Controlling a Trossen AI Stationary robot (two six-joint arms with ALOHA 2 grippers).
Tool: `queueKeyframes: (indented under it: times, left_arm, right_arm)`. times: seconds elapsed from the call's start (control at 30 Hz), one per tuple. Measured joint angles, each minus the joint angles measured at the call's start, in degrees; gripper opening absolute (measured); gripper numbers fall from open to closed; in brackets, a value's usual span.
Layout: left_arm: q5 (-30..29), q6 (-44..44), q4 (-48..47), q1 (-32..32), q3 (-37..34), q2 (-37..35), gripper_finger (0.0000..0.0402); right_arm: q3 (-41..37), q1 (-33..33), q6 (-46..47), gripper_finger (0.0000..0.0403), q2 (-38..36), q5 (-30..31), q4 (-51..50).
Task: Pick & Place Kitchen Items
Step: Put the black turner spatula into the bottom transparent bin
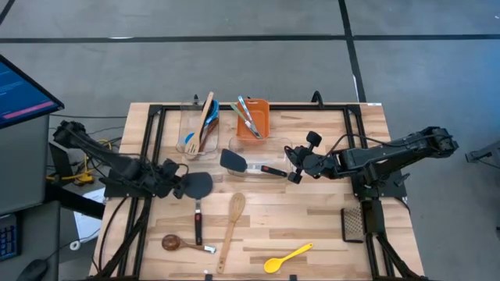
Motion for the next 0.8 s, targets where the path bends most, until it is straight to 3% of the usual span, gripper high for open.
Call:
queueKeyframes:
  times: [0.1, 0.27, 0.8]
  left_arm:
    - [0.17, 0.38, 10.3, -0.02, -4.24, 0.66, 0.0203]
    - [0.44, 7.76, 22.78, 0.0, -5.39, 3.47, 0.0204]
    - [0.09, 7.79, 29.51, 0.07, -8.51, 5.56, 0.0205]
  right_arm:
    - [0.0, 0.01, 0.0, 0.0, 0.0, 0.0, -0.01]
    - [0.0, 0.02, 0.0, 0.0, 0.0, 0.0, -0.04]
    - [0.0, 0.02, 0.02, 0.0, 0.0, 0.0, -0.04]
